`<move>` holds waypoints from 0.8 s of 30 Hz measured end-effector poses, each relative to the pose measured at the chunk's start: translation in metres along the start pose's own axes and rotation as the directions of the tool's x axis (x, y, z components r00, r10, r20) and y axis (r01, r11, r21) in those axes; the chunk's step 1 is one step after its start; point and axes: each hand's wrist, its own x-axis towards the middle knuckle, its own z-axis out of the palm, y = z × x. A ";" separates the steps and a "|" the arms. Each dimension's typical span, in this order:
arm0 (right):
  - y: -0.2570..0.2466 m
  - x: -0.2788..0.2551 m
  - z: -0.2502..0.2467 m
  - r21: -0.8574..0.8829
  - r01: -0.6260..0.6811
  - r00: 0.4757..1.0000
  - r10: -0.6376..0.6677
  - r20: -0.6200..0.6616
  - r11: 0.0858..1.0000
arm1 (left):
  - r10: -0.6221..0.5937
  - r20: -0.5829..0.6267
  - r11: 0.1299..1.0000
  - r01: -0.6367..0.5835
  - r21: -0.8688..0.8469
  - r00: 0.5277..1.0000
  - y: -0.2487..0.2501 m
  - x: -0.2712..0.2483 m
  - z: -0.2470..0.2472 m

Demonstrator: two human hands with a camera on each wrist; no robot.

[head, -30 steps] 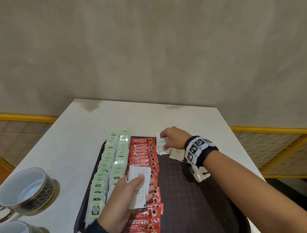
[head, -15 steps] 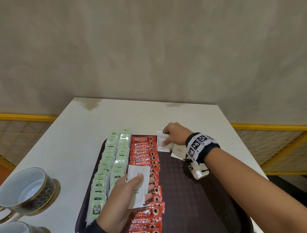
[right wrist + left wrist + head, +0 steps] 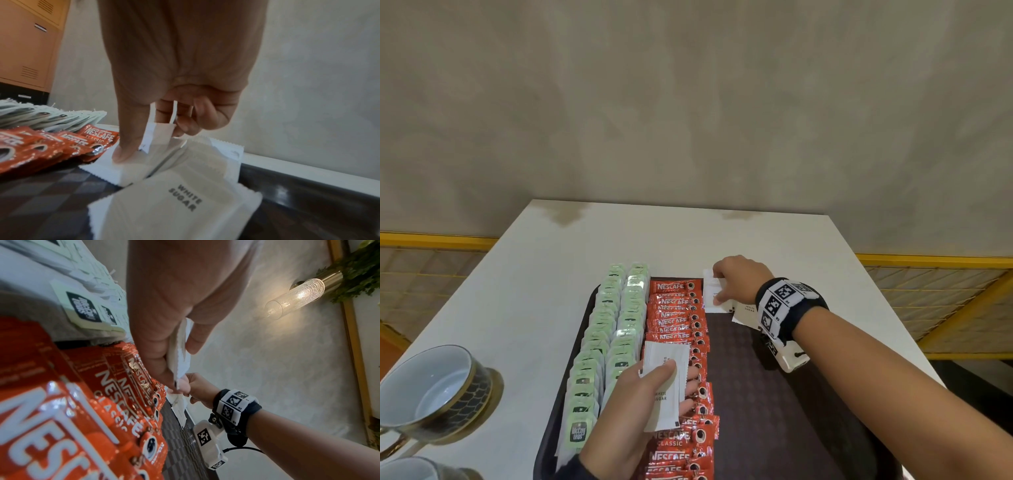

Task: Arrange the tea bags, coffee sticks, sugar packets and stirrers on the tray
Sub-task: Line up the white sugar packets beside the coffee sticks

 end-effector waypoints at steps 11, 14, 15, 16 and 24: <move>0.055 -0.042 -0.020 0.232 -0.320 0.946 0.324 0.026 0.918 | 0.001 0.018 1.000 -0.001 0.002 1.000 0.002 0.001 0.008; 0.050 -0.050 -0.005 0.335 -0.361 0.932 0.344 0.111 0.870 | 0.012 0.035 1.000 -0.012 -0.005 0.999 0.003 0.001 0.016; 0.049 -0.049 -0.001 0.362 -0.366 0.930 0.349 0.112 0.857 | 0.007 0.044 1.000 -0.007 -0.018 0.999 0.004 0.001 0.019; 0.048 -0.047 0.002 0.383 -0.371 0.928 0.358 0.106 0.846 | 0.000 0.049 0.999 0.001 -0.035 0.999 0.005 0.001 0.021; 0.047 -0.039 0.011 0.456 -0.373 0.922 0.379 0.081 0.808 | -0.033 0.013 0.998 0.034 -0.045 0.999 0.005 -0.001 0.022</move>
